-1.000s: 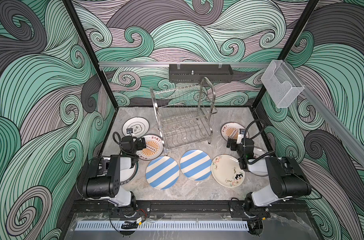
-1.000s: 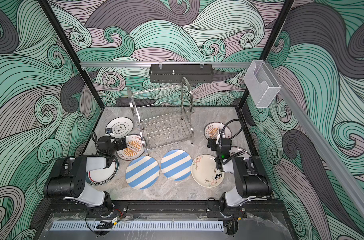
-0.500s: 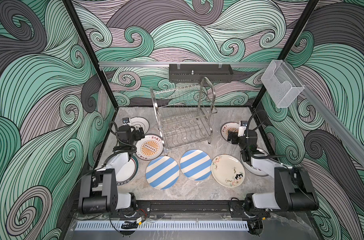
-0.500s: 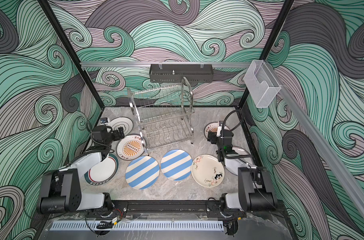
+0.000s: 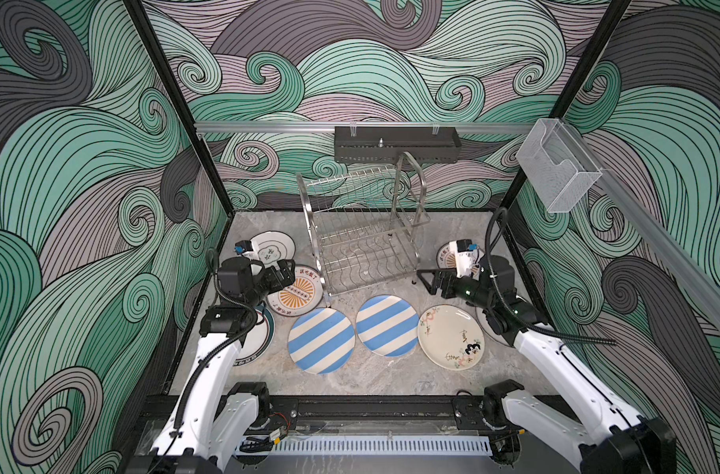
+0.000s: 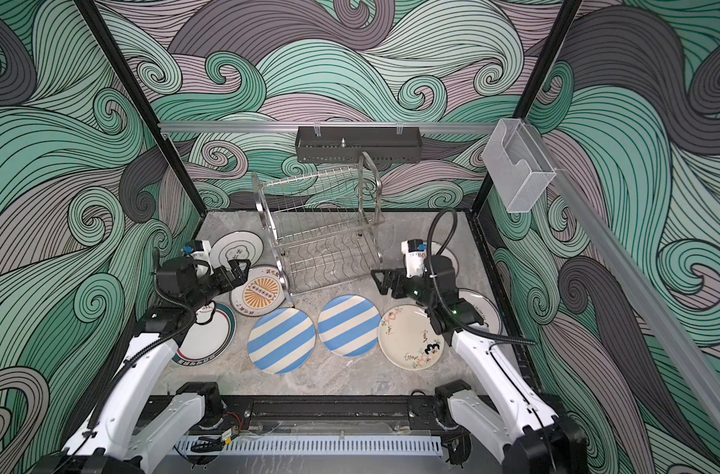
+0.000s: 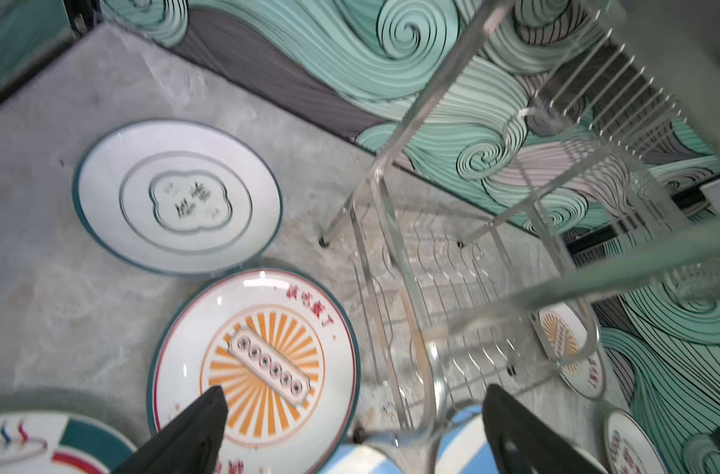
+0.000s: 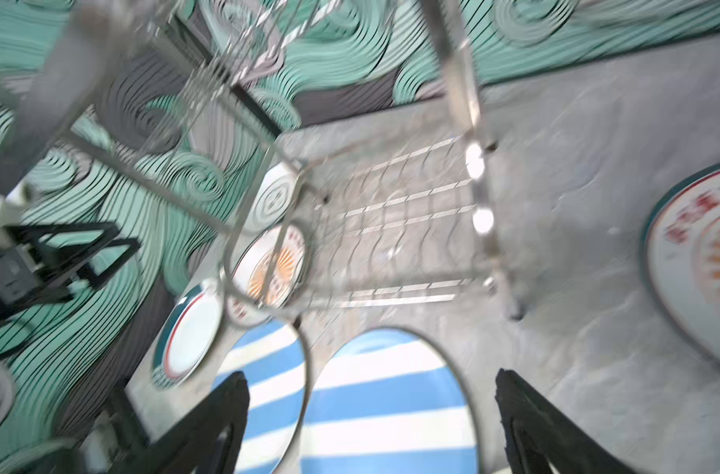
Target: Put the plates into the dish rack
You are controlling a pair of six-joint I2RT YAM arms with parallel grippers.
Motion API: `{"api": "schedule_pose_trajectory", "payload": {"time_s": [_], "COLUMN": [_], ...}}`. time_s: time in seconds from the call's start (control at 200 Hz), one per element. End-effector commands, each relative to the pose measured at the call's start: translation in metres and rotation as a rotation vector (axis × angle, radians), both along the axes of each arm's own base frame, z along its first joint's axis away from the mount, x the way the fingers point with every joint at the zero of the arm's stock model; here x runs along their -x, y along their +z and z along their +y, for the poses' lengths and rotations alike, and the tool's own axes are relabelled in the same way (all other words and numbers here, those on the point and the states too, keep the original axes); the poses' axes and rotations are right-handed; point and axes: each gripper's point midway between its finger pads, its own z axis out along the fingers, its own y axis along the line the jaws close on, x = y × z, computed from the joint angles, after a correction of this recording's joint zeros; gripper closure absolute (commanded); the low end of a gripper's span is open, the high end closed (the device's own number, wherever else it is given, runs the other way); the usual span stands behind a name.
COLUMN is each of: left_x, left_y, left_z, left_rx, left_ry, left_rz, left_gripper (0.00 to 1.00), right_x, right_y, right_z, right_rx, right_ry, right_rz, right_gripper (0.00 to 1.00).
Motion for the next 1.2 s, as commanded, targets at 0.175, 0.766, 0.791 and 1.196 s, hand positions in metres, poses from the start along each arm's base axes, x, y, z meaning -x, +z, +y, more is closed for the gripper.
{"api": "schedule_pose_trajectory", "payload": {"time_s": [0.175,0.766,0.791,1.196], "left_x": [0.063,0.089,0.089,0.086], "left_y": [-0.064,-0.128,-0.129,-0.139], "left_z": [-0.019,-0.014,-0.014,-0.016], "left_rx": [0.084,0.017,0.017,0.003], "left_ry": [0.012,0.090,0.090,0.069], "left_rz": [0.264,0.410,0.409,0.400], "left_gripper": [0.01,0.01,0.01,0.01], "right_x": [0.089,0.140,0.139,0.140], "right_y": [-0.066,-0.119,-0.118,-0.144], "right_z": [0.054,0.179,0.182,0.195], "right_rx": [-0.187,-0.034,-0.041,-0.070], "right_ry": [0.081,0.311,0.310,0.200], "right_rz": [0.257,0.408,0.409,0.498], "right_gripper": [0.12,0.16,0.16,0.19]}}
